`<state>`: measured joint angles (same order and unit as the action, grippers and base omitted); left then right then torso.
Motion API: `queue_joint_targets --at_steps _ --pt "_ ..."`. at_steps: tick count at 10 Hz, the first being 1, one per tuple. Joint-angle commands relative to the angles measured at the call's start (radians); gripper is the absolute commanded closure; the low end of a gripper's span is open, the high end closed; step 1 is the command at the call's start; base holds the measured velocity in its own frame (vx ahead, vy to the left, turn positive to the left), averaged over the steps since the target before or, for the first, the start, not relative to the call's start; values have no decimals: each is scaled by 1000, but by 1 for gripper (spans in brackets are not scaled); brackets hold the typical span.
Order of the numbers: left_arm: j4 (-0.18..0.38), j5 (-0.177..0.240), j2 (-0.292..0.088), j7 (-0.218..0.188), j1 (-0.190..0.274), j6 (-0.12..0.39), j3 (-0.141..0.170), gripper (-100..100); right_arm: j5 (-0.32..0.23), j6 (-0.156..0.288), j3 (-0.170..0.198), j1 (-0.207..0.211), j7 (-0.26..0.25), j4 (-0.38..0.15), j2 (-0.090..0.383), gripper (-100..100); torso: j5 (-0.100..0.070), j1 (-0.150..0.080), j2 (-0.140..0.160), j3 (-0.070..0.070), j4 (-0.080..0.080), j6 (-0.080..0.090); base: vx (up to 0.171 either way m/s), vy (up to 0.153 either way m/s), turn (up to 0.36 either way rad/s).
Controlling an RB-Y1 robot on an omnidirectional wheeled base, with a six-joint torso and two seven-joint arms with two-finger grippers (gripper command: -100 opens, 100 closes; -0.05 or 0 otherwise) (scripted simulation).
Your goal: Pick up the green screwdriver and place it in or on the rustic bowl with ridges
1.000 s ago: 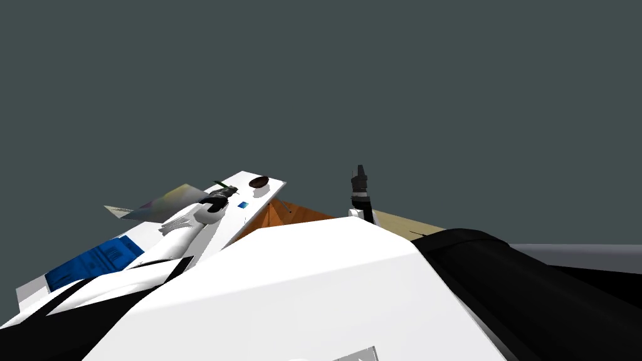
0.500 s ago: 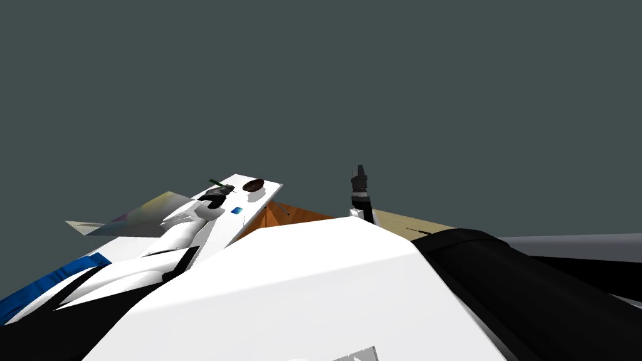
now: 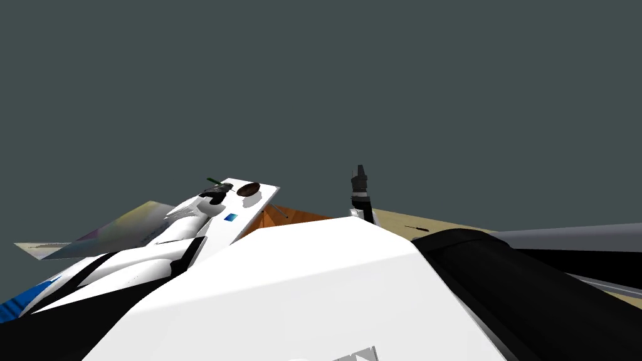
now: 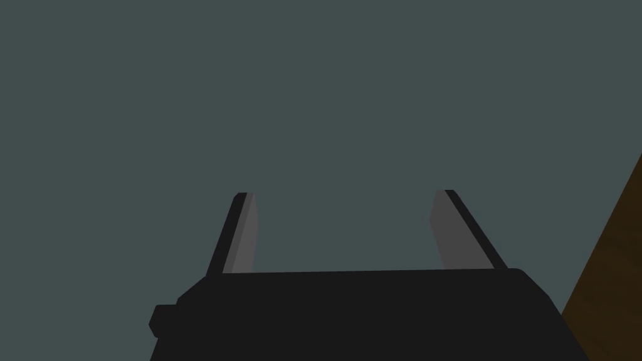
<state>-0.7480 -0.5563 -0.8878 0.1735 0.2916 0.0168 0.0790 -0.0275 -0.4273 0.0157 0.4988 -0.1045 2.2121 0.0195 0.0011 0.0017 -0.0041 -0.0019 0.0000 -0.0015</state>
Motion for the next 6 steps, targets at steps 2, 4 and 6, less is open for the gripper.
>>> queue_joint_targets --at_steps 2,4,6 --pt "60 -24 8 -15 49 5 -12 100 0 0 0 0 0 0 0 0 0 1 0 0 0 0 70 37 -76" --pt "109 -42 22 -35 85 13 -38 100 0 0 0 0 0 0 0 0 1 2 -2 -1 -1 1 88 63 -101" --pt "106 -37 14 -29 83 4 -32 -100 0 0 0 0 0 0 0 0 1 1 0 0 -1 -1 26 19 -20"
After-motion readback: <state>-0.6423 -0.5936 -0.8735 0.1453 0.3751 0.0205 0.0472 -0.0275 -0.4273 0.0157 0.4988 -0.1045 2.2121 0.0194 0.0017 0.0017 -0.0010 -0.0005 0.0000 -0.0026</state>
